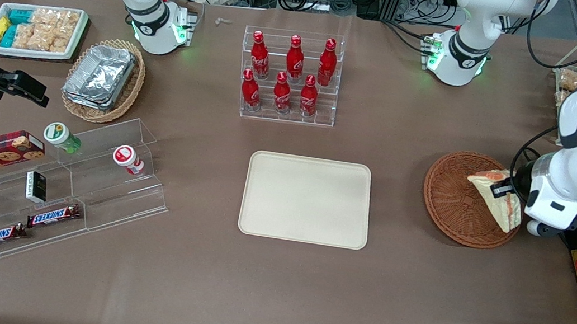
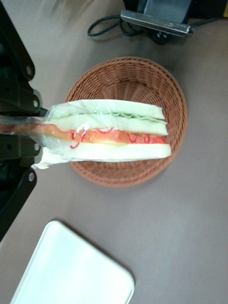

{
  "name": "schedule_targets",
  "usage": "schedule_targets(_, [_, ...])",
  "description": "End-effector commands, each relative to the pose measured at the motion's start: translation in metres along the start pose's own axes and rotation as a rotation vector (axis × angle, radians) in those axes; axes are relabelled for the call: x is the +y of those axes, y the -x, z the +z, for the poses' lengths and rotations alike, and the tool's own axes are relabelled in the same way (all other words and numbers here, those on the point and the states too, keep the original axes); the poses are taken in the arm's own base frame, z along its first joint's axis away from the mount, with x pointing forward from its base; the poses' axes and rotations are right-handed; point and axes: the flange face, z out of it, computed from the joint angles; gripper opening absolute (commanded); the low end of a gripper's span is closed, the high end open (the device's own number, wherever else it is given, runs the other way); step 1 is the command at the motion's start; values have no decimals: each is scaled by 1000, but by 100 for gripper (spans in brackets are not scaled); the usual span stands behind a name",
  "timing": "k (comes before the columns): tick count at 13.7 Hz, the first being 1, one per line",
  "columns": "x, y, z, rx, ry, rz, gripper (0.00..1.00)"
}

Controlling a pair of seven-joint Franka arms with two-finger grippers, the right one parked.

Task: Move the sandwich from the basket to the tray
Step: 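Lift the sandwich and carry it with the left gripper over the tray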

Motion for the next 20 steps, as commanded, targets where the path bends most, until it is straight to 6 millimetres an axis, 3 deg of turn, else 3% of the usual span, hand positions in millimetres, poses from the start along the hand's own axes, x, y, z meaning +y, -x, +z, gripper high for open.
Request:
schedule_targets(1, [41,7,-6,-2,-1,68,8])
schedule_targets(6, [94,8,-14,14,38,148,8])
schedule_targets(10, [141,37,-13,24,36,229,9])
schedule_targets(12, [150,40,-12,36,46,246,13])
schedule_targets(13, [163,46,-9,65,63,262,13])
schedule_targets(17, [219,60,37,68,78,306,13])
schedule_targets(20, [255,71,87,70,44,313,13])
